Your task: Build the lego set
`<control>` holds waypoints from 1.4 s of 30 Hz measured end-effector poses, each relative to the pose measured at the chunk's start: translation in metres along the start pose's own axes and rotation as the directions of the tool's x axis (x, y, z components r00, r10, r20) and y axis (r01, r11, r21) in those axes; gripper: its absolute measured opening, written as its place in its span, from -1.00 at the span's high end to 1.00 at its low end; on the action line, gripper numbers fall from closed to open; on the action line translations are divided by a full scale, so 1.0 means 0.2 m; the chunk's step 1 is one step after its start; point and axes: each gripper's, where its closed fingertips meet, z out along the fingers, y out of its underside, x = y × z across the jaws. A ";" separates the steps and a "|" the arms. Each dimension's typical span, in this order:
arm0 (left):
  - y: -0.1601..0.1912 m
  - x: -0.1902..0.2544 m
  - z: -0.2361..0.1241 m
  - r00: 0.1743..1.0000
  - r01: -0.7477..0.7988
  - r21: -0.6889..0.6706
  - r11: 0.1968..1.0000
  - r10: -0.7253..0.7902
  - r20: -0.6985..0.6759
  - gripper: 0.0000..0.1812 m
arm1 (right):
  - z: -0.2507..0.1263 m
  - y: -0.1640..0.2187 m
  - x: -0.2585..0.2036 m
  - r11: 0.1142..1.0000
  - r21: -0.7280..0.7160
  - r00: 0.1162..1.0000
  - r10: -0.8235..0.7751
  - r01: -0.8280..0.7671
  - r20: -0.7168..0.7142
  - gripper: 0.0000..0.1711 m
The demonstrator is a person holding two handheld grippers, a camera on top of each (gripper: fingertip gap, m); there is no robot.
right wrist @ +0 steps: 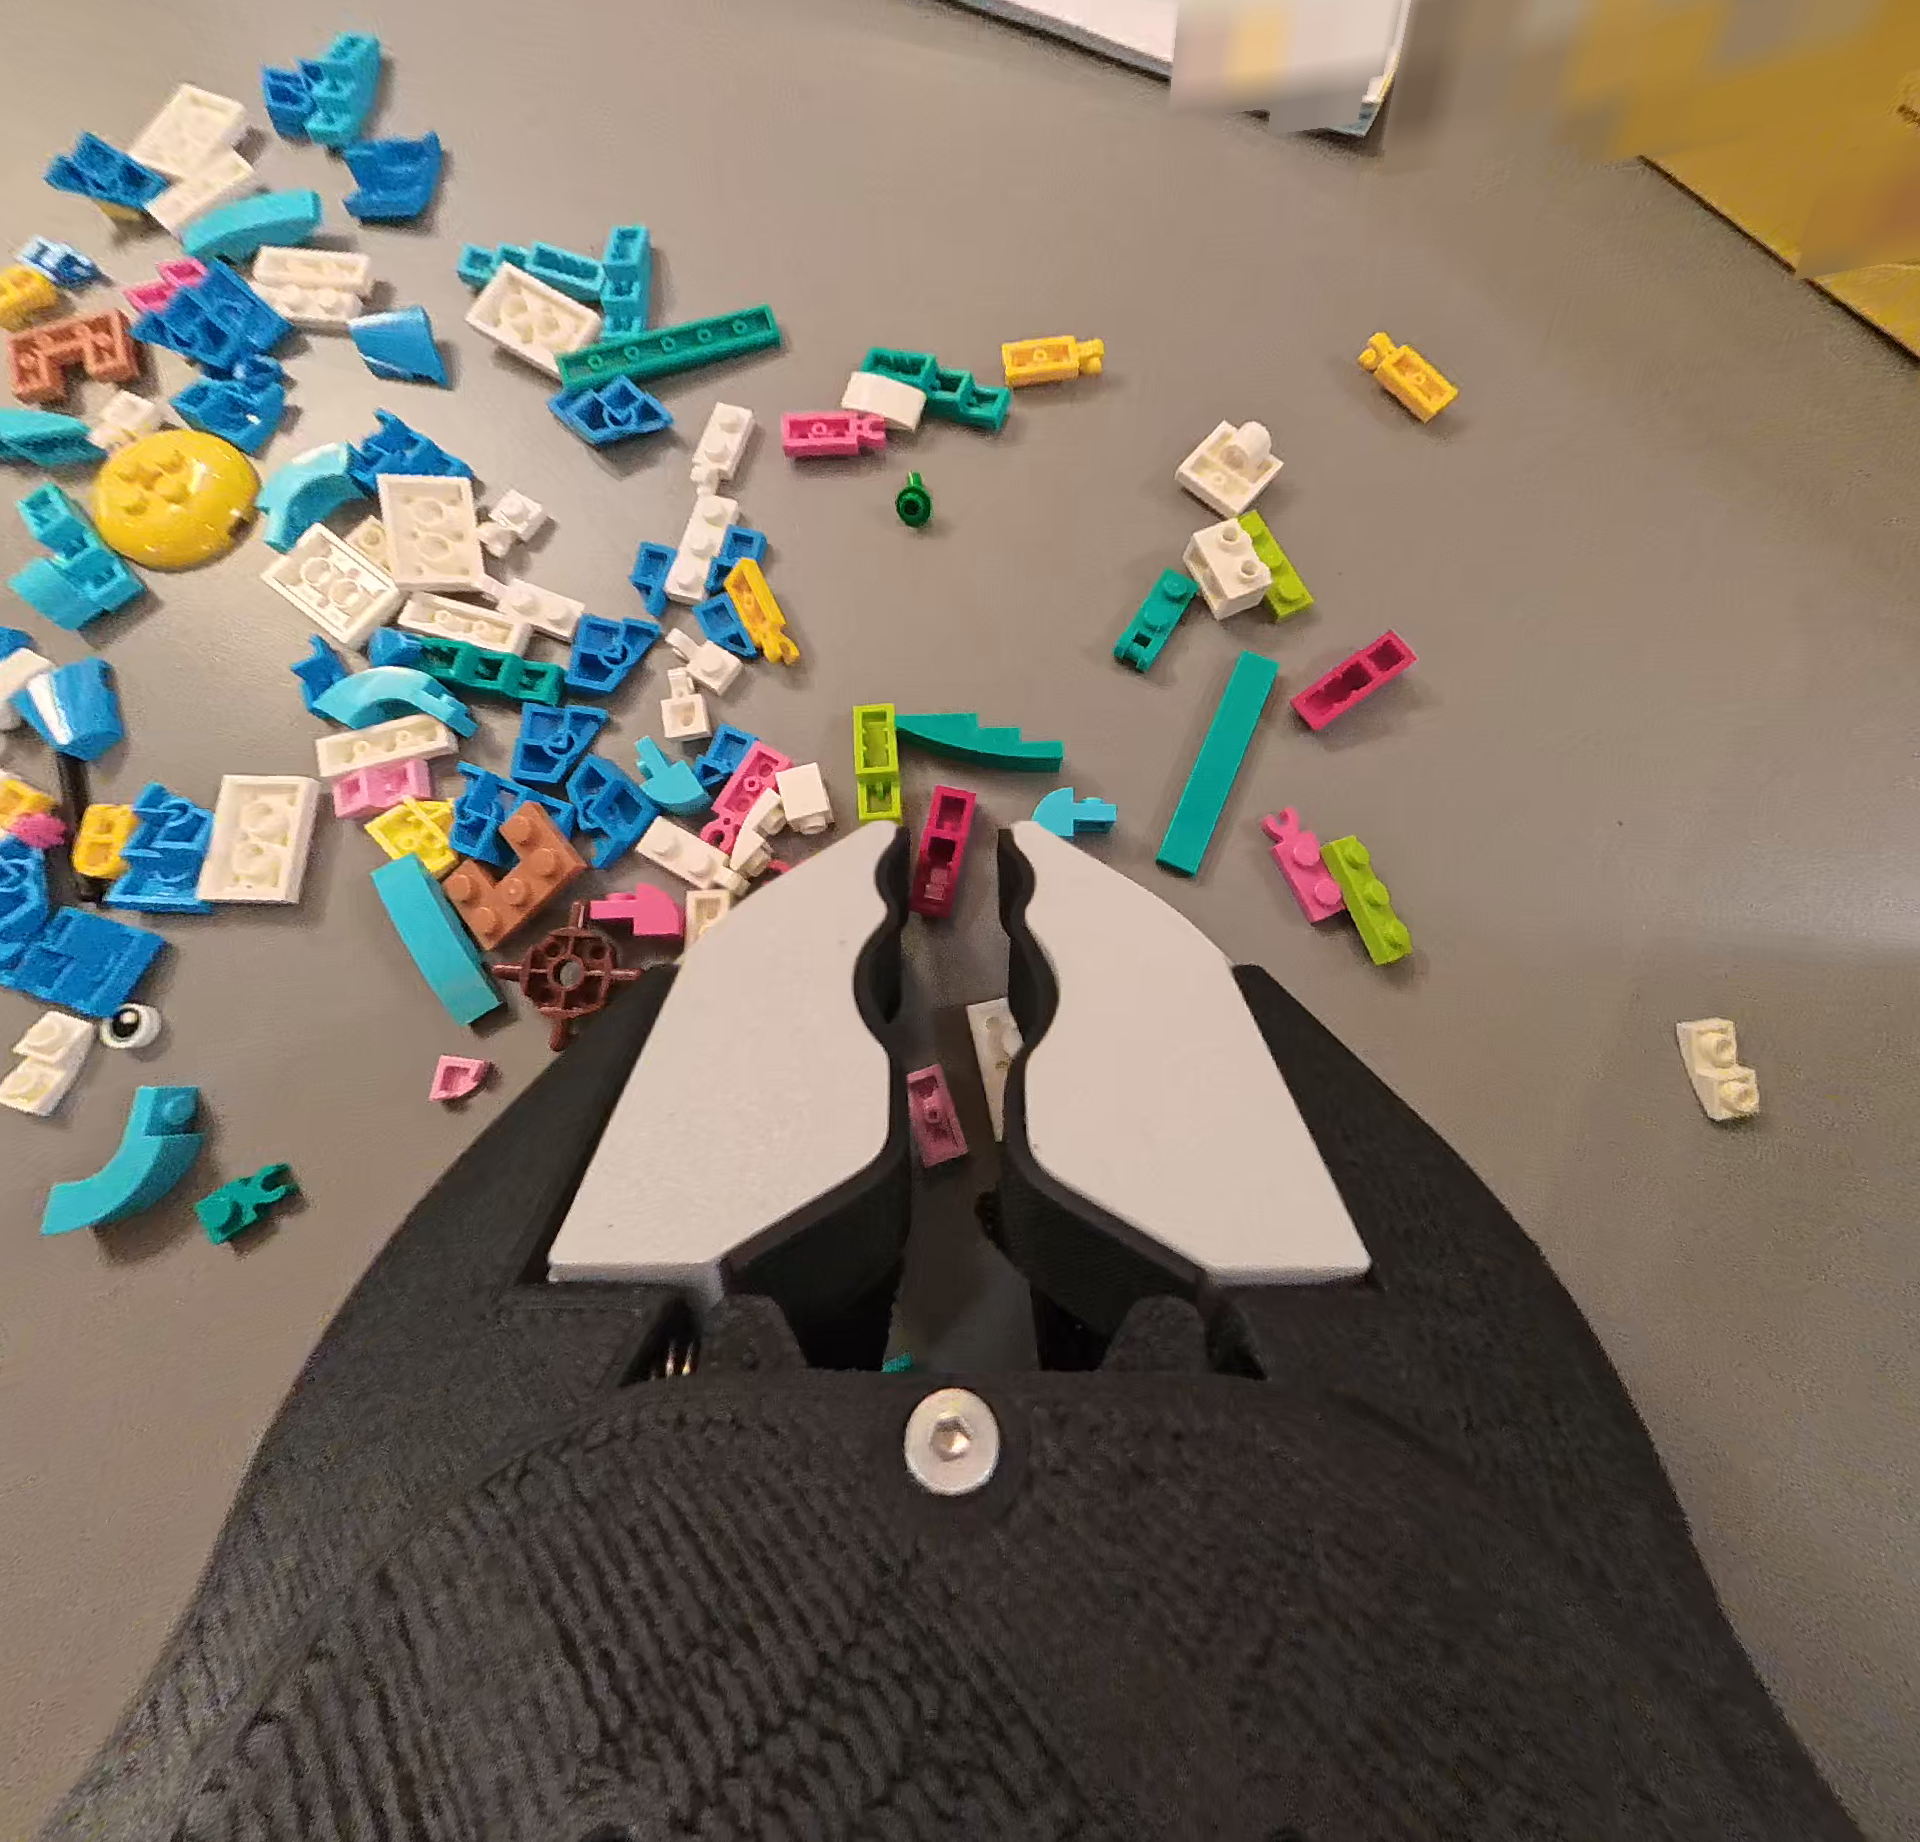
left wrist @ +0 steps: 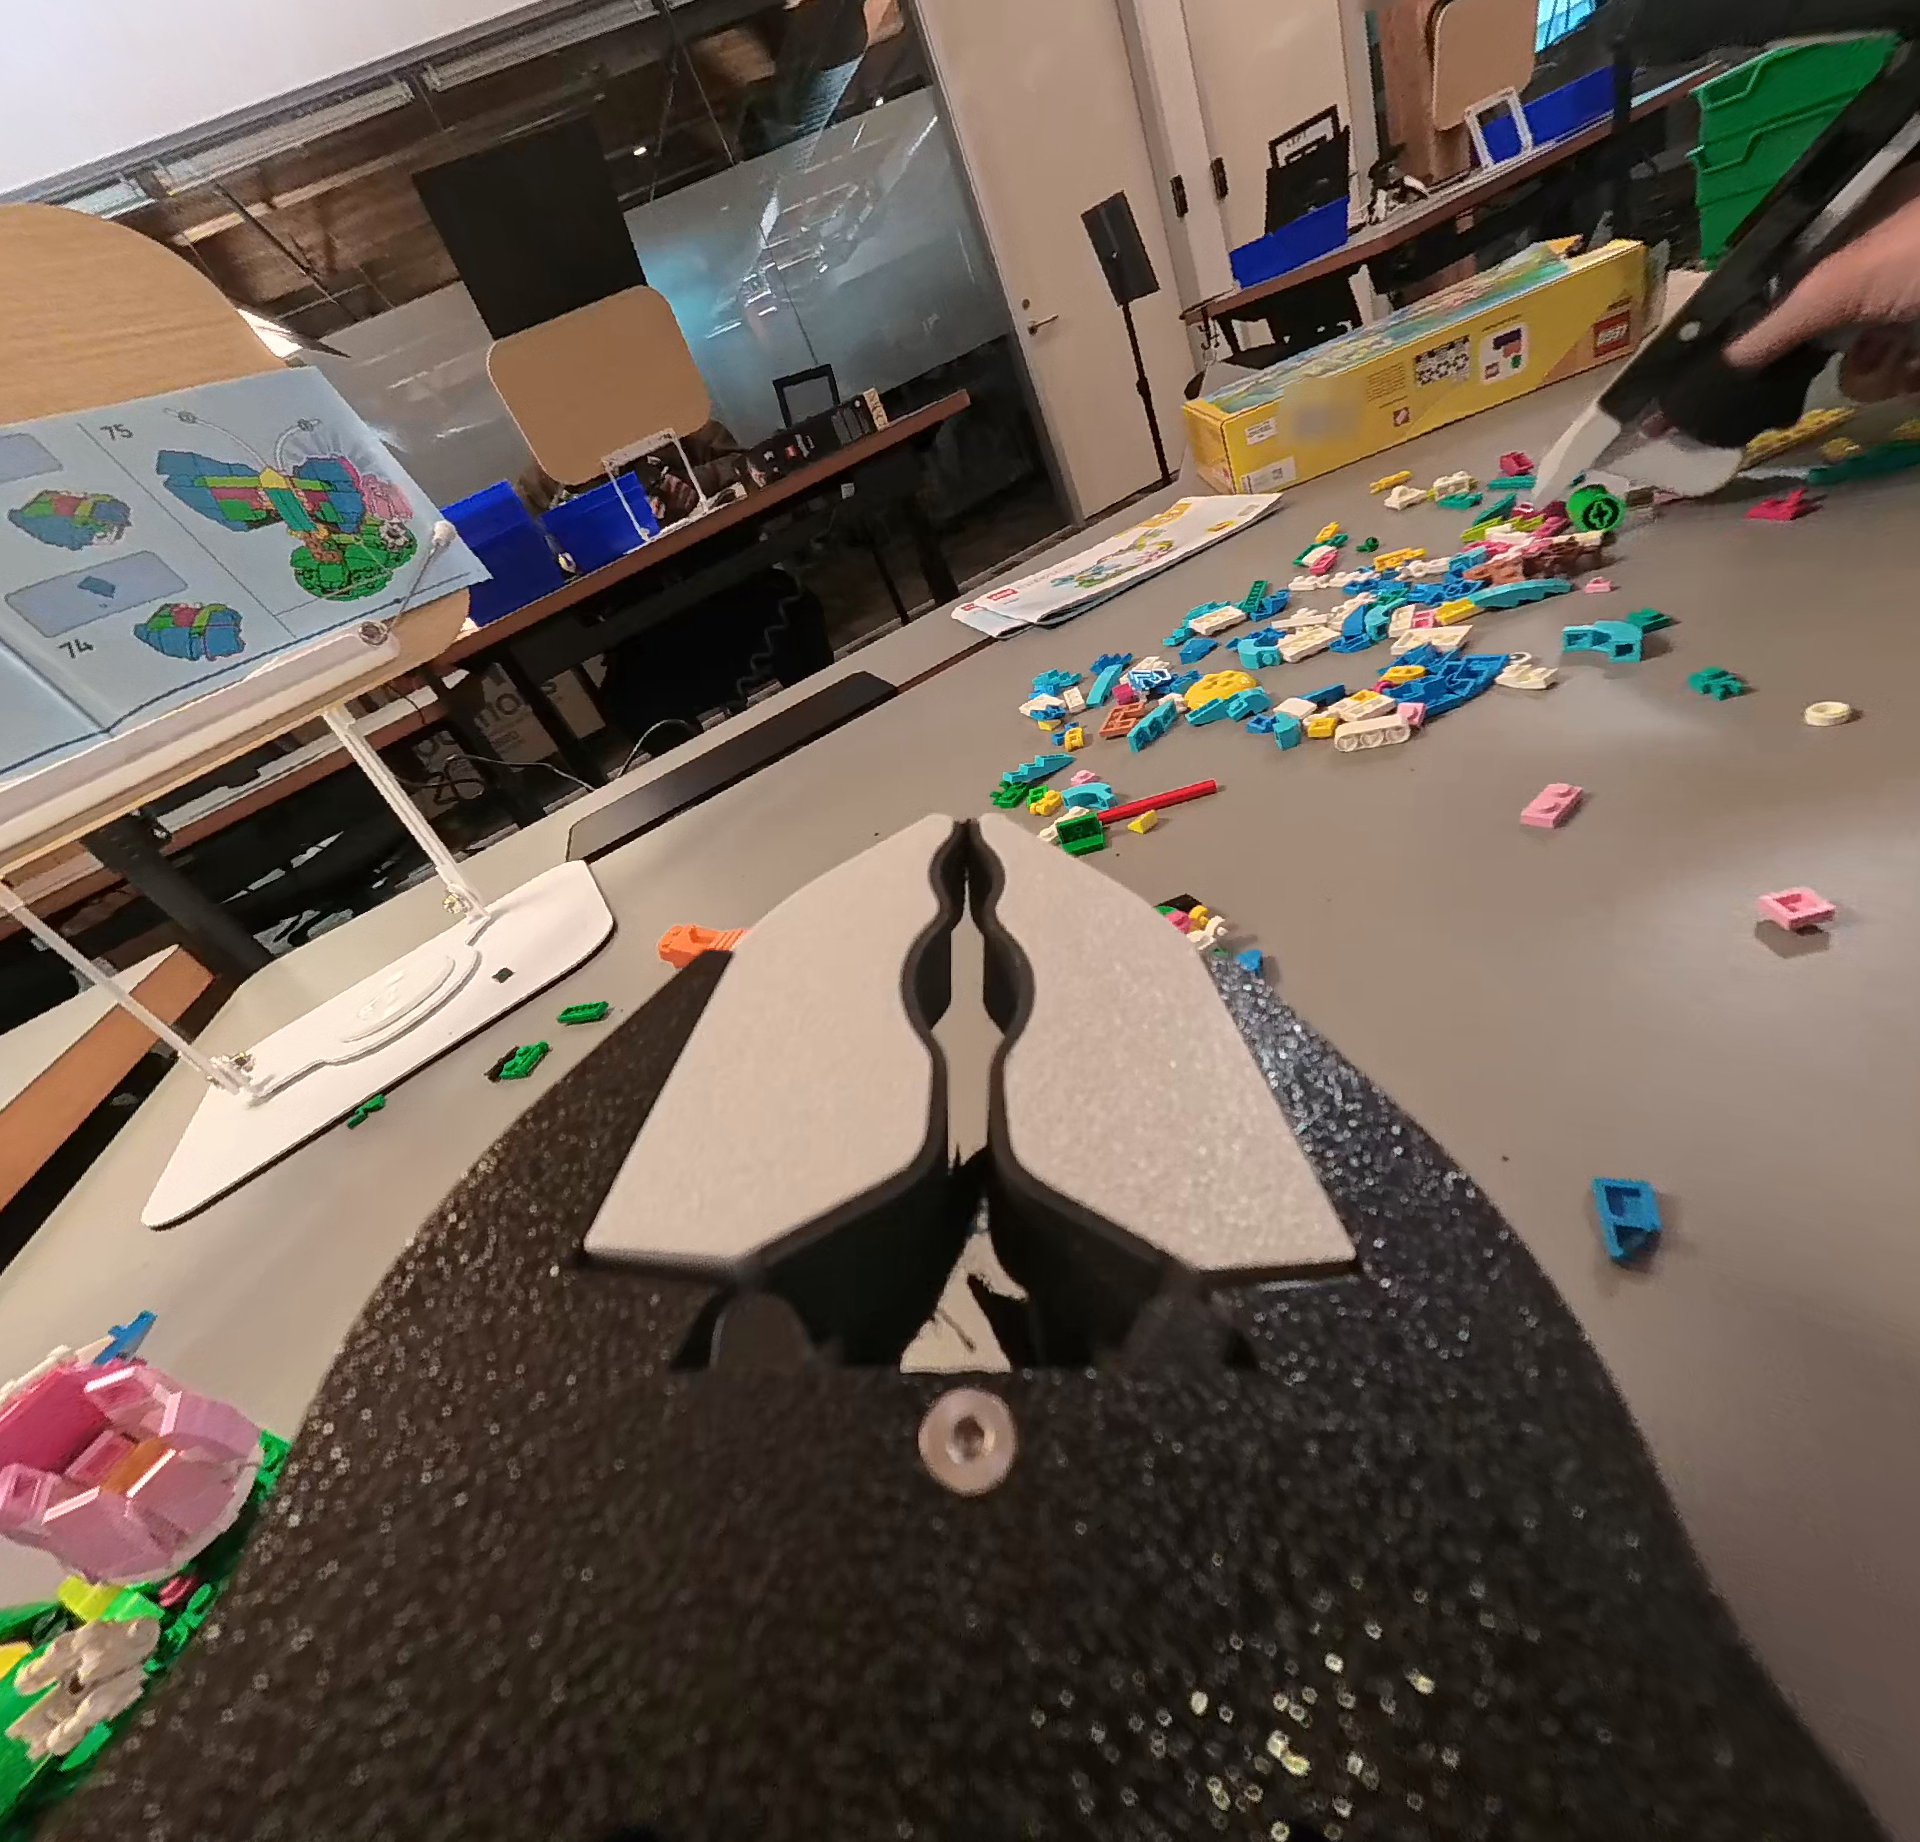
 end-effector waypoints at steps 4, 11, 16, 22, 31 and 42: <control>0.00 0.00 0.00 1.000 -0.005 -0.001 1.000 0.005 -0.001 1.00 | 0.02 0.00 0.00 0.999 -0.028 0.999 -0.042 0.041 -0.031 0.86; 0.00 0.00 0.00 1.000 -0.004 0.002 1.000 0.004 0.000 1.00 | -0.03 -0.10 -0.02 0.990 0.072 0.990 -0.111 0.117 -0.084 0.93; -0.01 -0.02 -0.01 1.000 0.001 0.020 1.000 -0.001 0.020 1.00 | -0.16 -0.26 -0.16 0.942 0.249 0.973 -0.206 0.225 -0.099 0.93; -0.03 -0.06 -0.02 0.997 0.067 0.054 0.996 -0.069 0.042 1.00 | -0.30 -0.43 -0.60 0.808 0.435 0.910 -0.408 0.397 -0.073 0.93; -0.03 -0.08 -0.03 0.994 0.101 0.066 0.993 -0.103 0.040 1.00 | -0.40 -0.43 -1.17 0.315 0.503 0.552 -0.709 0.805 -0.440 0.93; -0.13 0.11 -0.06 0.948 0.193 0.169 0.967 -0.139 -0.285 0.80 | -0.56 -0.25 -1.60 -0.285 0.469 0.159 -0.692 0.836 -0.704 0.94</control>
